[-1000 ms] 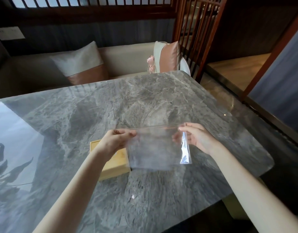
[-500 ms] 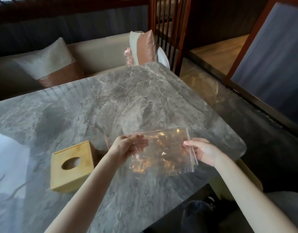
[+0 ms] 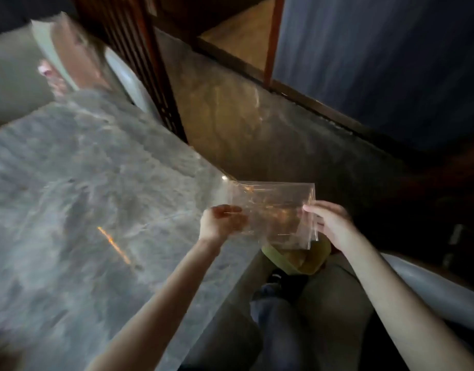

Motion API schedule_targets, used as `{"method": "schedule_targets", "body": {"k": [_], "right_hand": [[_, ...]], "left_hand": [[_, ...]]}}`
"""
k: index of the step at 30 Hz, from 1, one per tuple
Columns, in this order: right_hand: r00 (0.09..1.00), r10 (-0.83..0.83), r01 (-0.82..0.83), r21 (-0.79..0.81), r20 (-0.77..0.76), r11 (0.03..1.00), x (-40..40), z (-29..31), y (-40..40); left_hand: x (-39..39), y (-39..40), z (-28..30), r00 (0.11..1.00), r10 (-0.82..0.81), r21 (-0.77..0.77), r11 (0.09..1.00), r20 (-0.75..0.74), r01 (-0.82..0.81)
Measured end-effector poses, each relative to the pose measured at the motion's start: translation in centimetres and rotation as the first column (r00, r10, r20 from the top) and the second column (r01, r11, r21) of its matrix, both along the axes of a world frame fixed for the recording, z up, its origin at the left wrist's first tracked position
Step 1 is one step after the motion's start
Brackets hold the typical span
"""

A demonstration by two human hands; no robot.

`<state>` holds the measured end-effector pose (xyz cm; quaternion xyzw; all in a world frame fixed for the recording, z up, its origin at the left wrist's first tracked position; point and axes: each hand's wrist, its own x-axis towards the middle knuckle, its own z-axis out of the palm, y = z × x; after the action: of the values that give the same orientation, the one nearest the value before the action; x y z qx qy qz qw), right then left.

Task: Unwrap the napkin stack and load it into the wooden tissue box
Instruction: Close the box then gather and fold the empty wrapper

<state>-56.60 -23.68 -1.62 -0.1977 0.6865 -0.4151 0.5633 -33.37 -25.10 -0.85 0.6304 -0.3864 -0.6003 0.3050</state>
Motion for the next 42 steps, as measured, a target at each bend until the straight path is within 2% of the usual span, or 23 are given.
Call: {"method": "schedule_targets", "body": {"k": [4,7,13,17,19,22,24,28,33,35,38,40,42], "right_hand": [[0.971,-0.23,0.234,0.053,-0.063,0.971,-5.6,-3.2,0.5],[0.932,-0.346,0.356,0.089,-0.104,0.93,-8.8,-6.8,1.0],[0.897,-0.354,0.401,0.148,-0.265,0.904,-12.1,-18.0,0.9],[0.914,-0.353,0.401,0.315,-0.199,0.861,-12.0,-26.1,0.3],[0.923,-0.316,0.377,0.35,-0.219,0.858,-11.7,-29.6,-0.2],[0.925,-0.23,0.335,0.362,-0.302,0.87,-11.8,-34.4,-0.9],[0.91,-0.199,0.336,0.366,-0.364,0.868,-12.2,-37.3,-1.0],[0.879,-0.214,0.38,0.354,-0.425,0.855,-12.4,-41.9,-1.6],[0.922,-0.137,0.29,0.409,-0.363,0.865,-12.5,-46.2,-1.6],[0.936,-0.118,0.268,0.451,-0.332,0.851,-12.4,-47.3,-1.6],[0.981,-0.035,0.132,0.529,-0.19,0.838,-12.6,-47.6,-1.9],[0.995,0.003,0.057,0.562,-0.105,0.825,-12.9,-47.2,-2.1],[0.996,0.05,0.006,0.588,-0.08,0.809,-13.1,-46.6,-2.3]], "left_hand": [[-8.8,-1.7,-3.3,0.95,-0.14,-0.127,0.975,0.28,0.181],[-14.2,-2.8,-6.6,0.903,-0.225,-0.075,0.96,0.365,0.269],[-19.5,-5.6,-18.4,0.878,-0.253,0.172,0.965,0.406,0.199],[-21.0,-6.9,-26.5,0.808,-0.287,0.201,0.956,0.514,0.213],[-21.5,-6.8,-30.1,0.809,-0.216,0.199,0.972,0.547,0.124],[-22.5,-6.7,-34.1,0.855,0.002,0.18,0.978,0.519,-0.111],[-23.1,-7.2,-36.4,0.845,0.021,0.175,0.975,0.534,-0.134],[-22.8,-9.0,-41.4,0.739,-0.246,0.262,0.96,0.627,0.097],[-22.3,-10.2,-45.5,0.722,-0.412,0.316,0.908,0.555,0.275],[-22.1,-10.4,-46.5,0.62,-0.543,0.346,0.84,0.567,0.419],[-21.4,-10.2,-47.6,0.372,-0.753,0.503,0.647,0.543,0.573],[-21.1,-9.8,-47.7,0.309,-0.816,0.544,0.562,0.489,0.623],[-21.2,-9.6,-47.3,0.301,-0.828,0.534,0.541,0.473,0.65]]}}
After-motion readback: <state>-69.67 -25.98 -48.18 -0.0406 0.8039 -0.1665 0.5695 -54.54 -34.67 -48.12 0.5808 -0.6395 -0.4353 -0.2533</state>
